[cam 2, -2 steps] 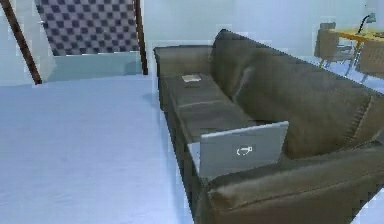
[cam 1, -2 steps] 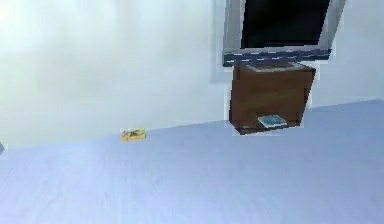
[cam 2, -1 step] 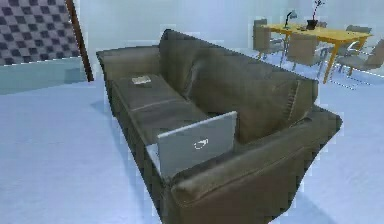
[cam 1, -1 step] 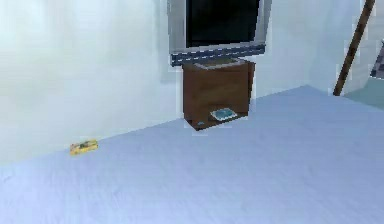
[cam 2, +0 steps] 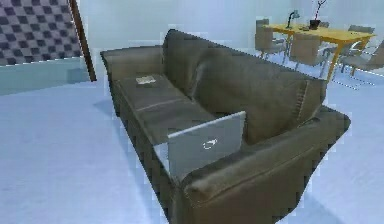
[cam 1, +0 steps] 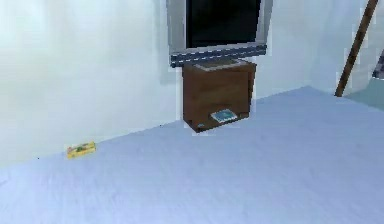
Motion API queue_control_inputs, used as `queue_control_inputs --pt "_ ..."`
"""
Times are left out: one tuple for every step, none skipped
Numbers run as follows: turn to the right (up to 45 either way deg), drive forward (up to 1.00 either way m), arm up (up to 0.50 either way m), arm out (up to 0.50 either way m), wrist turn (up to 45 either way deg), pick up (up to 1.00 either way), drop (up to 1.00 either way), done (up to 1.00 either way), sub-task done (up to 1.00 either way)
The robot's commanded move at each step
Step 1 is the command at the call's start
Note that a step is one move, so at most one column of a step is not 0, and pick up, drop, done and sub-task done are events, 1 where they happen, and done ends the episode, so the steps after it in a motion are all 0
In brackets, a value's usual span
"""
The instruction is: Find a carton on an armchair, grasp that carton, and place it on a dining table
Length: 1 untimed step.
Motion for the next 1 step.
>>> queue_control_inputs --pt "-24.0 0.00 0.00 0.00 0.0 0.00 0.00 0.00 0.00"
